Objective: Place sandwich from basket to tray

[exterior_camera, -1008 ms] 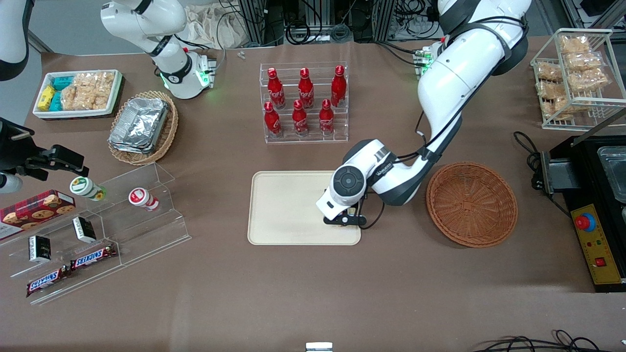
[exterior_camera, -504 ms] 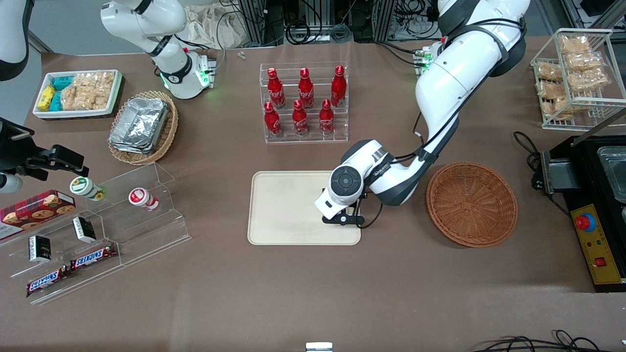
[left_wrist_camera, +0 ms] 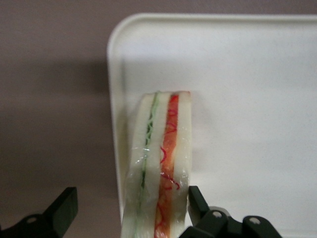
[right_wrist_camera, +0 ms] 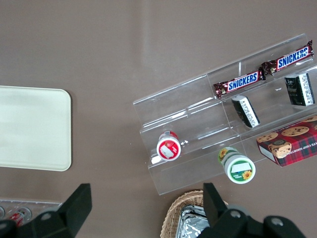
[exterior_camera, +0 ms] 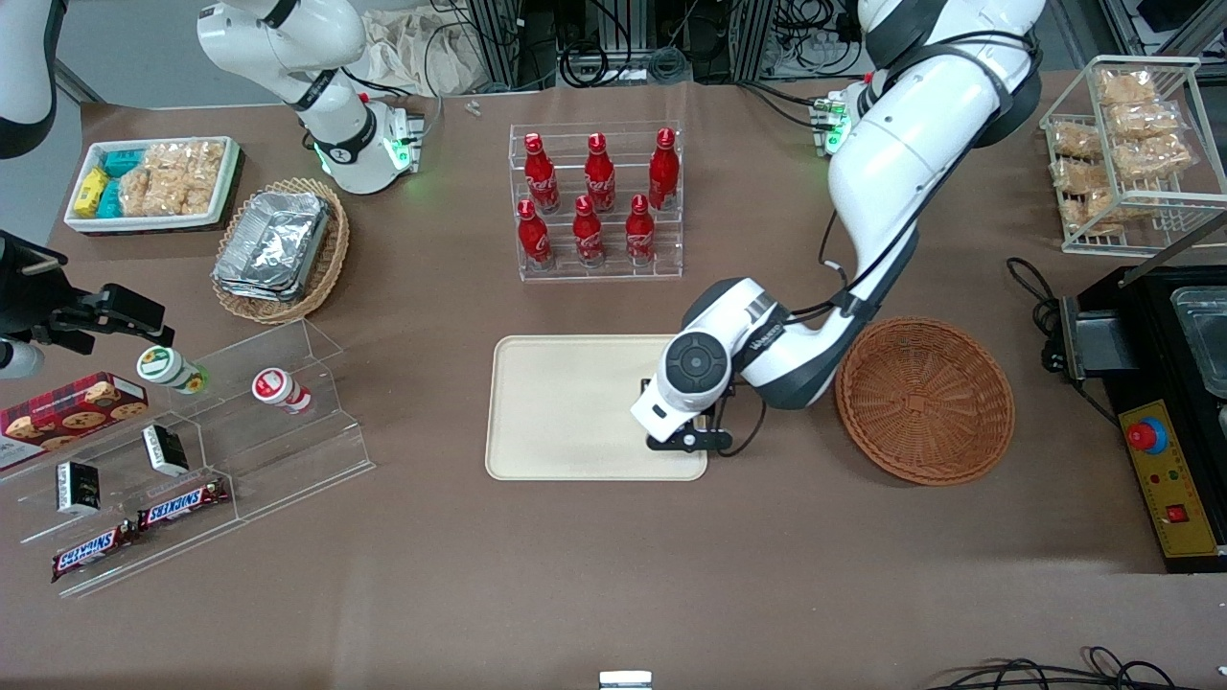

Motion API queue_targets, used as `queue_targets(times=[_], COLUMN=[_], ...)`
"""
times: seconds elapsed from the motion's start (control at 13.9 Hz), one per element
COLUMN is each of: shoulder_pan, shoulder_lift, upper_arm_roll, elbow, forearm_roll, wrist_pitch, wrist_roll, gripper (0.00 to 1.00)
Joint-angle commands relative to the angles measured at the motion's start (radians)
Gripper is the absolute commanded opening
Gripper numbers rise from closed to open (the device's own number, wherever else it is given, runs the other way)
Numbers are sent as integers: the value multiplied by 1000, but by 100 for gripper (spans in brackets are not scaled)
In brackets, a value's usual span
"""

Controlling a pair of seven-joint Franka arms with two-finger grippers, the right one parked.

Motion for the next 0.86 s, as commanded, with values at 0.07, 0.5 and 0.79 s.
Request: queue_targets(times=[0.07, 0.5, 0.79], shoulder_pan=[66, 163, 163], shoulder_lift=[-191, -360, -452], upper_arm_roll=[2, 28, 161], elbow=[-17, -21, -60], forearm_roll=[-64, -105, -176], wrist_pitch=[-158, -267, -324], wrist_roll=[-6, 20, 258], gripper=[99, 100, 100])
